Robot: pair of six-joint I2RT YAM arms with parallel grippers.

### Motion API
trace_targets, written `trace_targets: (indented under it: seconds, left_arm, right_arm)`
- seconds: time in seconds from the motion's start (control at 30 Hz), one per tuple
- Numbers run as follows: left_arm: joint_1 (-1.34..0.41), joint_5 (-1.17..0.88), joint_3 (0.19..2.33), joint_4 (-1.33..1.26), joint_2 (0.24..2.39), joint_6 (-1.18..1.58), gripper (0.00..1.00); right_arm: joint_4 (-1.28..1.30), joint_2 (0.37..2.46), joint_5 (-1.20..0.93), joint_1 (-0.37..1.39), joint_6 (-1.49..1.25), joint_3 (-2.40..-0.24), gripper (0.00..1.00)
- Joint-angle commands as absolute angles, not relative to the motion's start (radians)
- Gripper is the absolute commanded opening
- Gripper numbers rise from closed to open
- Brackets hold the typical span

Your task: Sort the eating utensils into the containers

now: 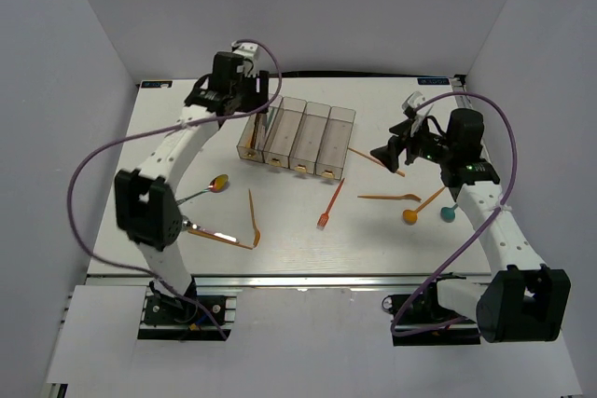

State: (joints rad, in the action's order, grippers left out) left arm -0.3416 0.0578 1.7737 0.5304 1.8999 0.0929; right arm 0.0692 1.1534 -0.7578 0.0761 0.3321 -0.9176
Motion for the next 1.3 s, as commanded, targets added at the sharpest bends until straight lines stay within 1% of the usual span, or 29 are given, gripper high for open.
trace_targets:
  seconds: [0.0, 0.03, 0.07, 0.1, 0.13, 0.17, 0.23, 0.37, 0.43, 0.5, 0.57, 0.6, 0.67, 0.73, 0.83, 0.9, 0.97, 1.07, 1.17, 1.2, 1.23, 1.27]
  left_arm:
    - [-0.342, -0.069, 1.628, 0.491, 1.567, 0.199, 0.81]
    - [-0.341, -0.092, 1.485, 0.468, 1.51, 0.21, 0.84]
    - [-0.341, -0.135, 1.414, 0.422, 1.45, 0.228, 0.88]
    - [-0.341, -0.153, 1.343, 0.402, 1.336, 0.242, 0.91]
    - [-0.341, -0.169, 1.227, 0.388, 1.284, 0.25, 0.92]
    - [-0.341, -0.188, 1.173, 0.367, 1.235, 0.262, 0.92]
    - [-0.341, -0.225, 1.035, 0.35, 1.102, 0.275, 0.92]
    - [-0.341, -0.242, 0.87, 0.307, 0.945, 0.259, 0.92]
    - [-0.341, -0.245, 0.835, 0.302, 0.895, 0.25, 0.92]
    - [-0.341, -0.247, 0.798, 0.301, 0.87, 0.241, 0.92]
    - [-0.341, -0.242, 0.784, 0.307, 0.835, 0.238, 0.92]
    - [-0.341, -0.244, 0.778, 0.304, 0.821, 0.238, 0.92]
    - [-0.341, -0.245, 0.766, 0.298, 0.796, 0.232, 0.92]
    - [-0.341, -0.235, 0.767, 0.304, 0.795, 0.229, 0.92]
    - [-0.341, -0.221, 0.767, 0.305, 0.787, 0.227, 0.92]
    - [-0.339, -0.204, 0.762, 0.305, 0.79, 0.225, 0.92]
    - [-0.339, -0.195, 0.759, 0.302, 0.799, 0.224, 0.92]
    - [-0.341, -0.201, 0.749, 0.295, 0.831, 0.23, 0.92]
    - [-0.341, -0.242, 0.747, 0.288, 0.876, 0.222, 0.92]
    - [-0.341, -0.251, 0.747, 0.29, 0.887, 0.222, 0.92]
    - [-0.341, -0.253, 0.749, 0.291, 0.902, 0.224, 0.92]
    - [-0.339, -0.253, 0.75, 0.294, 0.905, 0.225, 0.92]
  right_arm:
    - [0.04, 1.154, -0.669, 0.064, 0.351, -0.894, 0.89]
    - [0.046, 1.161, -0.692, 0.051, 0.359, -0.888, 0.89]
    - [0.146, 1.201, -0.804, 0.045, 0.408, -0.912, 0.89]
    - [0.214, 1.23, -0.837, 0.041, 0.517, -0.94, 0.89]
    - [0.291, 1.261, -0.869, 0.041, 0.582, -0.972, 0.89]
    - [0.355, 1.308, -0.902, 0.041, 0.633, -1.0, 0.83]
    - [0.422, 1.33, -0.885, 0.041, 0.702, -1.032, 0.79]
    - [0.491, 1.345, -0.772, 0.043, 0.834, -1.034, 0.78]
    - [0.561, 1.361, -0.727, 0.043, 0.938, -1.04, 0.76]
    - [0.587, 1.362, -0.638, 0.043, 0.991, -1.028, 0.76]
    - [0.626, 1.355, -0.554, 0.043, 1.087, -1.002, 0.78]
    - [0.649, 1.348, -0.529, 0.041, 1.088, -0.993, 0.78]
    - [0.739, 1.332, -0.474, 0.041, 1.304, -0.976, 0.79]
    - [0.858, 1.325, -0.479, 0.041, 1.429, -0.994, 0.79]
    - [0.835, 1.33, -0.46, 0.043, 1.373, -1.028, 0.79]
    - [0.742, 1.335, -0.387, 0.048, 1.256, -1.043, 0.79]
    - [0.706, 1.351, -0.293, 0.049, 1.194, -1.051, 0.79]
    - [0.695, 1.347, -0.22, 0.049, 1.219, -1.023, 0.78]
    - [0.699, 1.284, -0.172, 0.038, 1.395, -0.919, 0.78]
    - [0.736, 1.27, -0.175, 0.029, 1.469, -0.885, 0.78]
    - [0.834, 1.247, -0.189, 0.015, 1.627, -0.876, 0.78]
    - [0.863, 1.24, -0.19, -0.024, 1.681, -0.871, 0.78]
